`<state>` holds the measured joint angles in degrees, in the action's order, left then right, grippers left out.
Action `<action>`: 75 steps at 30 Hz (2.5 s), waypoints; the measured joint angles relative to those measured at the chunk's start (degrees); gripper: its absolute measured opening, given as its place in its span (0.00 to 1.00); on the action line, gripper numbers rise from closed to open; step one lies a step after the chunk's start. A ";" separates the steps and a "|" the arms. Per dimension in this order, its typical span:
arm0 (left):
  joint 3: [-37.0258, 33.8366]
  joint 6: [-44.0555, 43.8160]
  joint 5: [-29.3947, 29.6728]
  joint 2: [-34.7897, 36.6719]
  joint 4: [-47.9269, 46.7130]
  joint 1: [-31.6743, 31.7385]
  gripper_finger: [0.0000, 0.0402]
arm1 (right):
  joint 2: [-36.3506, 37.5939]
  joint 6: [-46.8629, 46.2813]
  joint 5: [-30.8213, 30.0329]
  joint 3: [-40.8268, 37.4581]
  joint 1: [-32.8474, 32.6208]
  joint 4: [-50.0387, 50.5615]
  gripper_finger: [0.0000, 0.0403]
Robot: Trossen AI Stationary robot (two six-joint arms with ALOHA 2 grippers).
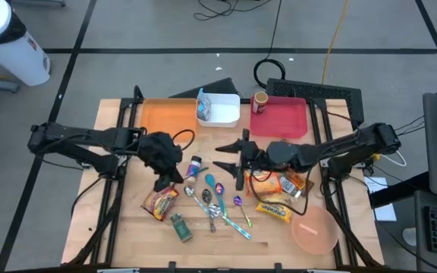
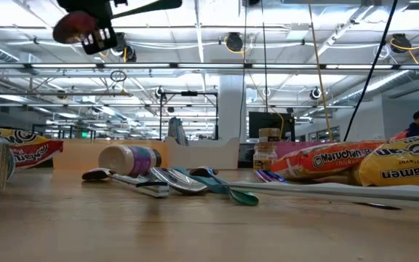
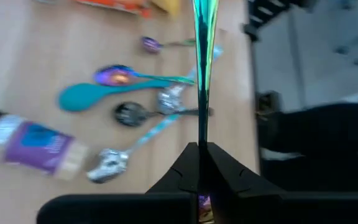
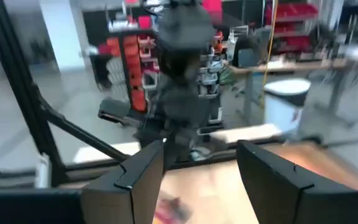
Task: Pick & Place Food Item
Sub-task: Put the bottom left violet and green spoon into the orange bin
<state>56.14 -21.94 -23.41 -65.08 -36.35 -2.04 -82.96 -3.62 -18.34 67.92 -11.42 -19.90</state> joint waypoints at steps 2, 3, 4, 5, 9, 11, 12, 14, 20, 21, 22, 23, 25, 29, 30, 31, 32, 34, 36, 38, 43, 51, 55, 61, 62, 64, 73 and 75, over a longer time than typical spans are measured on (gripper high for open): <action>0.05 0.49 -5.43 -0.96 0.98 1.45 0.02 | 0.00 5.56 -0.59 4.51 0.00 5.29 0.49; 0.09 0.67 -7.74 -1.52 1.28 2.08 0.02 | 0.00 8.28 -1.16 6.46 -0.03 7.86 0.49; 0.07 0.87 -9.70 -2.14 1.26 2.60 0.02 | -0.02 10.57 -1.29 8.11 -0.24 10.13 0.49; 0.00 0.88 -11.62 -2.80 1.45 3.06 0.03 | -0.29 12.37 -1.37 9.53 -0.36 11.65 0.49; 0.02 0.62 -20.76 -5.82 5.50 4.98 0.02 | -0.67 16.51 -1.15 11.98 -0.76 14.88 0.49; 0.02 -0.19 -24.88 -7.84 9.01 5.88 0.02 | -0.64 16.70 -1.12 12.07 -0.76 15.29 0.49; 0.02 -0.77 -26.41 -8.77 10.49 6.30 0.02 | -0.63 16.46 -1.12 12.08 -0.76 16.03 0.49; 0.00 -2.53 -29.06 -10.47 13.59 7.23 0.02 | -0.81 15.42 -1.09 12.08 -0.76 18.05 0.49; 0.02 -6.40 -35.37 -14.57 24.11 9.93 0.02 | -3.13 11.33 2.37 12.07 -0.95 20.24 0.49; 0.00 -7.20 -36.62 -14.91 25.17 10.34 0.02 | -3.61 10.57 3.45 12.07 -0.97 20.16 0.49; 0.00 -7.84 -37.40 -15.27 26.57 10.63 0.02 | -4.16 9.91 3.74 12.09 -1.02 20.10 0.49; 0.04 -8.28 -37.78 -15.52 27.96 10.95 0.02 | -4.74 9.31 4.14 12.09 -1.09 20.22 0.49; 0.02 -9.12 -38.14 -15.62 28.47 11.66 0.02 | -5.42 8.61 5.37 12.06 -1.09 20.56 0.49; 0.02 -10.01 -38.90 -15.58 30.12 12.62 0.03 | -6.16 7.17 6.63 12.09 -1.07 21.16 0.49; 0.02 -10.28 -39.44 -15.58 30.54 12.74 0.02 | -6.25 7.23 6.63 12.07 -1.07 21.99 0.49; 0.02 -10.39 -39.66 -15.58 30.76 12.90 0.02 | -6.33 7.22 6.63 12.07 -1.07 22.48 0.49; 0.02 -10.40 -39.72 -15.58 30.76 13.04 0.02 | -6.36 7.23 6.67 12.07 -1.07 22.78 0.49; 0.02 -10.42 -39.77 -15.58 30.70 13.06 0.02 | -6.32 7.28 6.66 12.07 -1.07 23.40 0.49; 0.02 -10.58 -39.78 -15.58 30.79 13.05 0.03 | -6.25 7.26 6.63 12.07 -1.07 24.10 0.48; 0.02 -10.57 -39.79 -15.56 31.05 13.06 0.03 | -6.27 7.28 6.63 12.07 -1.07 25.65 0.46; 0.02 -10.59 -39.77 -15.58 31.13 13.06 0.02 | -6.29 7.26 6.65 12.07 -1.07 27.49 0.36; 0.02 -11.16 -39.75 -15.58 31.79 13.04 0.03 | -6.29 7.28 6.63 12.07 -1.05 27.93 0.21; 0.02 -11.10 -39.81 -15.57 31.90 13.04 0.02 | -6.27 7.28 6.95 12.07 -1.07 28.02 0.14; 0.02 -11.23 -38.80 -15.54 31.88 13.07 0.09 | -6.27 4.38 7.87 12.05 -1.08 28.32 0.02; 0.02 -11.33 -38.41 -15.54 31.98 13.11 0.10 | -6.27 4.25 7.82 12.05 -1.09 28.28 0.02; 0.02 -11.66 -37.76 -15.54 32.23 13.13 0.12 | -6.27 3.43 7.56 12.05 -1.03 28.17 0.01; 0.00 -15.73 -35.90 -15.56 43.03 14.51 0.20 | -6.27 0.97 7.42 12.05 -0.90 27.58 0.00; 0.00 -19.11 -36.04 -15.56 48.44 15.60 0.23 | -6.17 0.37 7.56 12.09 -0.92 27.46 0.00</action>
<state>56.14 -41.05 -59.45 -80.64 12.10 13.56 -89.13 -3.25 -10.78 80.00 -12.34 7.57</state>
